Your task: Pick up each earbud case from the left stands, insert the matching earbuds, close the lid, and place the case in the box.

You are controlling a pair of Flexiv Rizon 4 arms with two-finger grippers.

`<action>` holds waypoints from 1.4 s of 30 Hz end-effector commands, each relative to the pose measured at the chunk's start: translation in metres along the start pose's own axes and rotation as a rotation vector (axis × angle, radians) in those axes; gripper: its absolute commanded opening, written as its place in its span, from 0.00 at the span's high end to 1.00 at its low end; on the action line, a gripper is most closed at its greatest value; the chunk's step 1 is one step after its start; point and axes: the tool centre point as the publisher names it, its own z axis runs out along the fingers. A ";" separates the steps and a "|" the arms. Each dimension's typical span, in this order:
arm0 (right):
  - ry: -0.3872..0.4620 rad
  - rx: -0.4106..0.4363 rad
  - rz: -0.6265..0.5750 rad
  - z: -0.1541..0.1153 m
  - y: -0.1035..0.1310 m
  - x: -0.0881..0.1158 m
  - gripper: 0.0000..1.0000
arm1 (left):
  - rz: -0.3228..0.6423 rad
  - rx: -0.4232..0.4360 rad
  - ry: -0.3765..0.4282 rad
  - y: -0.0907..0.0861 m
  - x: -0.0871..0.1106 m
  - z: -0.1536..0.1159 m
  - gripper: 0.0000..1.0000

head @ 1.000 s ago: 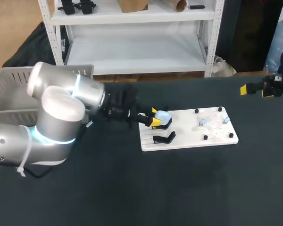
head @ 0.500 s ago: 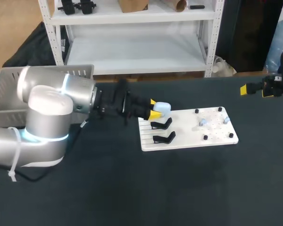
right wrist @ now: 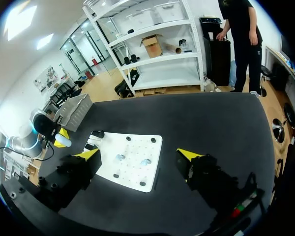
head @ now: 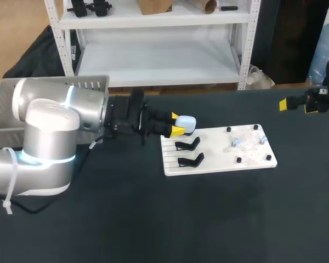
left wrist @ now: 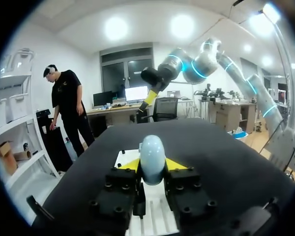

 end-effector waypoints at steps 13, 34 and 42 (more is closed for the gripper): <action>-0.009 -0.048 -0.006 -0.001 0.014 0.010 0.00 | -0.016 0.014 -0.063 0.001 0.001 0.016 1.00; 0.031 0.007 -0.325 -0.009 0.117 0.050 0.00 | -0.043 0.004 -0.153 -0.003 -0.003 0.032 1.00; 0.060 0.020 -0.273 0.007 0.137 0.055 0.00 | -0.043 -0.006 -0.167 -0.004 -0.001 0.031 1.00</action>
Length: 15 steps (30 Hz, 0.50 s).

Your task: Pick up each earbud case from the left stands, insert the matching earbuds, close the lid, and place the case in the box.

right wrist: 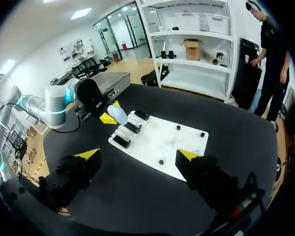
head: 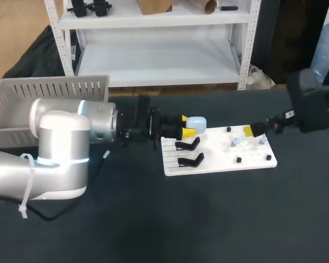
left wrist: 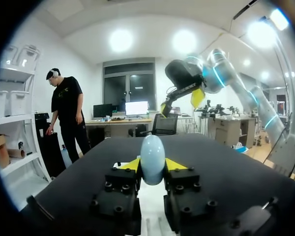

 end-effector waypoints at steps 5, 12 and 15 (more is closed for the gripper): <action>0.027 0.121 0.069 0.026 0.012 -0.008 0.00 | 0.003 -0.017 -0.006 -0.004 0.002 0.002 1.00; 0.074 0.114 0.052 0.051 0.022 -0.016 0.00 | 0.003 -0.017 -0.006 -0.004 0.002 0.002 1.00; 0.089 0.105 0.049 0.059 0.026 -0.018 0.00 | 0.003 -0.017 -0.006 -0.004 0.002 0.002 1.00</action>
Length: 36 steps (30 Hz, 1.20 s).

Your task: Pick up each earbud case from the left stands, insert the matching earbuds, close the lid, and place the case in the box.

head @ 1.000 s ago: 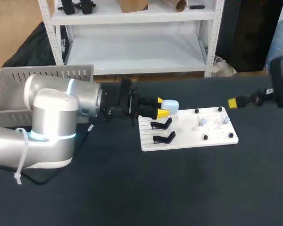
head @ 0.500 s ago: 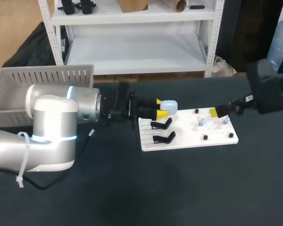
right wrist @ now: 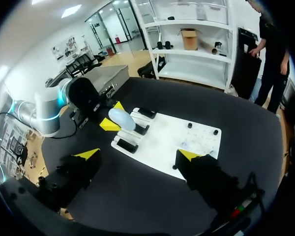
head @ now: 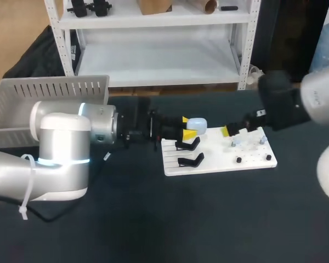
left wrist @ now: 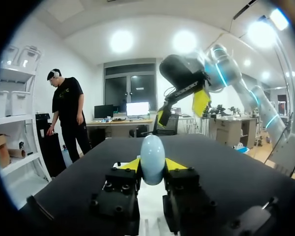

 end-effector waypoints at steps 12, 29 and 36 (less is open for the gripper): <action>0.047 0.047 -0.011 0.041 0.020 -0.013 0.00 | 0.002 -0.007 -0.002 -0.002 0.000 0.000 1.00; 0.056 0.052 0.013 0.061 0.011 -0.014 0.00 | 0.002 -0.007 -0.002 -0.002 0.000 0.000 1.00; 0.058 0.056 0.015 0.065 0.009 -0.017 0.00 | 0.002 -0.007 -0.002 -0.002 0.000 0.000 1.00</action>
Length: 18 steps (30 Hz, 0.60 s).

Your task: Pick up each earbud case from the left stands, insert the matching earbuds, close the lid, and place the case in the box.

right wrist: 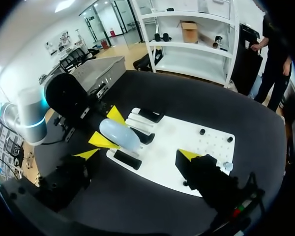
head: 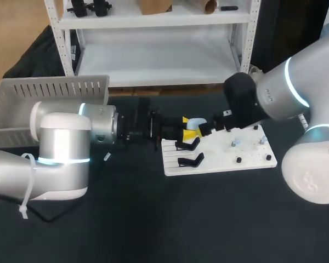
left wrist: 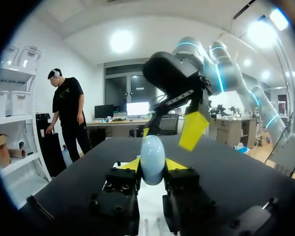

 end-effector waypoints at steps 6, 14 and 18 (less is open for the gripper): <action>0.000 0.015 0.010 0.007 -0.001 -0.005 0.00 | 0.002 -0.006 -0.002 -0.002 0.000 0.000 1.00; 0.004 0.024 0.015 0.009 -0.005 -0.007 0.00 | 0.002 -0.006 -0.002 -0.002 0.000 0.000 1.00; 0.007 0.030 0.020 0.010 -0.007 -0.008 0.00 | 0.002 -0.006 -0.002 -0.002 0.000 0.000 1.00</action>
